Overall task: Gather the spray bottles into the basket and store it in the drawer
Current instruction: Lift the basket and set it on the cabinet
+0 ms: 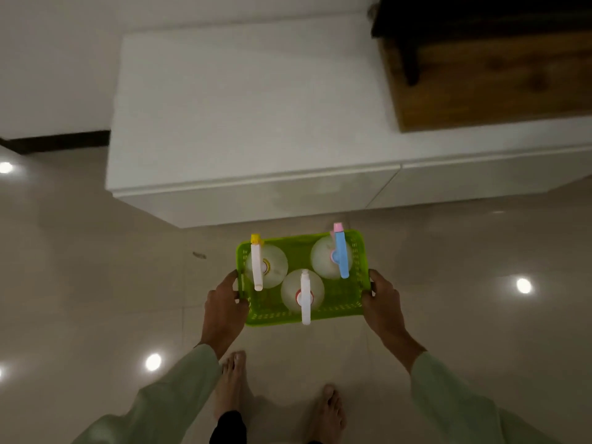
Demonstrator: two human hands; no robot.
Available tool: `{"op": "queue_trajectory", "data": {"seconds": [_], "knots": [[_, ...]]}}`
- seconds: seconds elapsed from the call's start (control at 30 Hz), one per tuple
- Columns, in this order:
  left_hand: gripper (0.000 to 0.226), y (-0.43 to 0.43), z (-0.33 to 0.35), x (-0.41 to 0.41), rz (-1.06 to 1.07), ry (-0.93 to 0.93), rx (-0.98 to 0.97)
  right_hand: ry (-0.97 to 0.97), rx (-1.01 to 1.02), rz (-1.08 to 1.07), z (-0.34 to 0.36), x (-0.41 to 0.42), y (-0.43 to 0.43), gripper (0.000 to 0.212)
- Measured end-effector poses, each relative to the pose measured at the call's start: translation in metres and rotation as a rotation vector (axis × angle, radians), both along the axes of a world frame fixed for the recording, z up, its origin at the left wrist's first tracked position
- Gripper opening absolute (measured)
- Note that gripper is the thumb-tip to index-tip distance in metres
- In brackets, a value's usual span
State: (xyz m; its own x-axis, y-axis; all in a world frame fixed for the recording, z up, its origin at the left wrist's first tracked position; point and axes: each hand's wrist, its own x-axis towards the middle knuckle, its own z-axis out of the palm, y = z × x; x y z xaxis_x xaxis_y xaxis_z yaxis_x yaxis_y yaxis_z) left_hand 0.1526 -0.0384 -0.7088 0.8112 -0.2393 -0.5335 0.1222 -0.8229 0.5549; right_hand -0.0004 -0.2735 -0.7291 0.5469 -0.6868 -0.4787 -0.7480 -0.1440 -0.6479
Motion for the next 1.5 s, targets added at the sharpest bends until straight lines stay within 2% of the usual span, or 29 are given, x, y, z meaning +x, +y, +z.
{"op": "queue_trajectory", "data": {"seconds": [0.27, 0.5, 0.7, 1.0, 1.5], "knots": [[0.068, -0.002, 0.155, 0.047, 0.105, 0.092, -0.101, -0.036, 0.058, 0.061, 0.157, 0.054, -0.018, 0.035], [0.062, -0.010, 0.213, 0.126, 0.124, 0.055, -0.132, -0.079, 0.128, 0.048, 0.208, 0.128, -0.029, 0.037], [0.068, -0.033, 0.203, 0.208, 0.118, 0.048, -0.107, -0.069, 0.143, 0.010, 0.193, 0.209, -0.049, 0.039], [0.064, -0.060, 0.164, 0.292, 0.084, 0.044, -0.050, -0.008, 0.113, -0.019, 0.152, 0.286, -0.065, 0.040], [0.062, -0.060, 0.135, 0.305, 0.082, 0.008, -0.039, -0.017, 0.049, -0.010, 0.133, 0.297, -0.066, 0.035]]}}
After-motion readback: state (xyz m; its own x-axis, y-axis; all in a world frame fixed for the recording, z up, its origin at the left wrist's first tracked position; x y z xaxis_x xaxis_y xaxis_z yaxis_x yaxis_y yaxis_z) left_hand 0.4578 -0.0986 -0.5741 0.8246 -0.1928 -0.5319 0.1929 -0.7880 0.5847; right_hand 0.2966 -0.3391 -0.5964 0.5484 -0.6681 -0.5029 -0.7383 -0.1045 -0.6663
